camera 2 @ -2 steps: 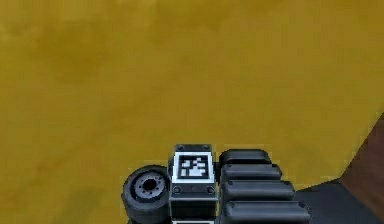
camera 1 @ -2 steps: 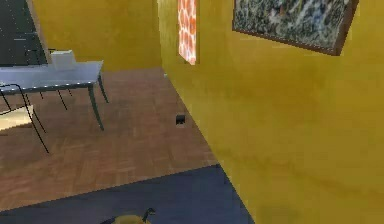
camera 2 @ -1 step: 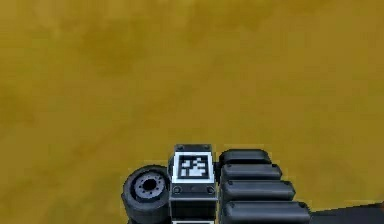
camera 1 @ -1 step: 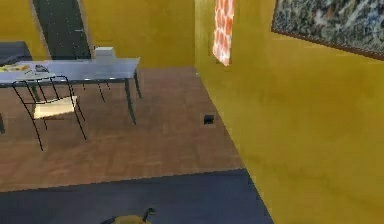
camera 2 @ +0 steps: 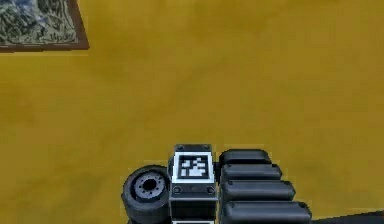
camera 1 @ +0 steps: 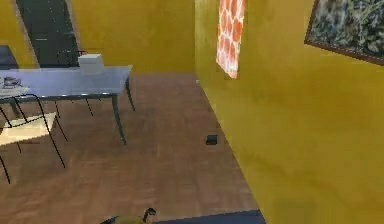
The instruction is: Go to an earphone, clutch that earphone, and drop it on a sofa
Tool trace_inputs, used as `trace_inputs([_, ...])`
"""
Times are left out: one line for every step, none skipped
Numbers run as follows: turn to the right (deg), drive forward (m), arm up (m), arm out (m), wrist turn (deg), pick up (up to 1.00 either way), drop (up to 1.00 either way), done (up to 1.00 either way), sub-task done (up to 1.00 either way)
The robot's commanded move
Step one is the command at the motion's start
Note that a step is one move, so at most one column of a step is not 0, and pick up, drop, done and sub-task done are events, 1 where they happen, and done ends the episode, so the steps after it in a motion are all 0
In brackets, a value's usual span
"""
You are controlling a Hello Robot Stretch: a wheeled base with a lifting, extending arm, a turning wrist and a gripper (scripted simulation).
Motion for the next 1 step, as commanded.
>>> trace_inputs([-45.0, 0.00, 0.00, 0.00, 0.0, 0.00, 0.00, 0.00, 0.00])
